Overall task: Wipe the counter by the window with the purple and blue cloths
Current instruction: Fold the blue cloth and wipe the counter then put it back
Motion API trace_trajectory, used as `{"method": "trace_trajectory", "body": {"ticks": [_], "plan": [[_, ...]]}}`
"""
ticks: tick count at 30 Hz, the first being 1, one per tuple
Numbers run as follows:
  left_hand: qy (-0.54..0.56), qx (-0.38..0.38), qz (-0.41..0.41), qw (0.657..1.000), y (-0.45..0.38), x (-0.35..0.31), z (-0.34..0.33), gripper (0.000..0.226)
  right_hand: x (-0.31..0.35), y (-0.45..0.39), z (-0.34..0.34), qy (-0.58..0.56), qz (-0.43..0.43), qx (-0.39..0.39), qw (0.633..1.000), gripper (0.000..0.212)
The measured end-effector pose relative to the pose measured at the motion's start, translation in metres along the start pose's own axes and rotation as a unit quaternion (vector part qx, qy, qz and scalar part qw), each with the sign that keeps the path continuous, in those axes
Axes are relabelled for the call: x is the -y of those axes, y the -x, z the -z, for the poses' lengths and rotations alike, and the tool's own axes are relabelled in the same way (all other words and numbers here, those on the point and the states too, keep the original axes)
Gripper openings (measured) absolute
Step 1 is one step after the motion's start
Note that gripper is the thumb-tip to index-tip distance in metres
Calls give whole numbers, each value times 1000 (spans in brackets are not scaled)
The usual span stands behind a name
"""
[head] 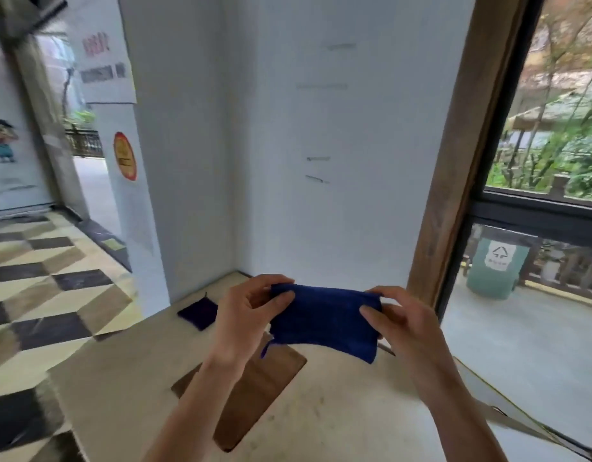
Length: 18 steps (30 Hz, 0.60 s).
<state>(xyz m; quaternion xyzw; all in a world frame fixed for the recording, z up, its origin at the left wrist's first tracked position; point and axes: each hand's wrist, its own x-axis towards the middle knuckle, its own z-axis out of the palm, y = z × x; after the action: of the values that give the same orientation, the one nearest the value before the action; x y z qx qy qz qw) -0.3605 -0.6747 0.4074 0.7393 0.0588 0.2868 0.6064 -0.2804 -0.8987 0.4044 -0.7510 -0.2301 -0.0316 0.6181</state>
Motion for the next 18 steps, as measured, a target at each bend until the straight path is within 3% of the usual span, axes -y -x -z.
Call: {"method": "trace_trajectory", "body": {"ticks": [9, 13, 18], "plan": [[-106, -173, -18, 979, 29, 9, 180, 28, 34, -23, -187, -56, 69, 155, 984, 30], [-115, -204, -6, 972, 28, 28, 254, 28, 48, -23, -267, -59, 86, 185, 977, 35], [-131, -195, 3, 972, 7, 57, 352, 25, 57, -32, -364, -66, 66, 185, 978, 21]]}}
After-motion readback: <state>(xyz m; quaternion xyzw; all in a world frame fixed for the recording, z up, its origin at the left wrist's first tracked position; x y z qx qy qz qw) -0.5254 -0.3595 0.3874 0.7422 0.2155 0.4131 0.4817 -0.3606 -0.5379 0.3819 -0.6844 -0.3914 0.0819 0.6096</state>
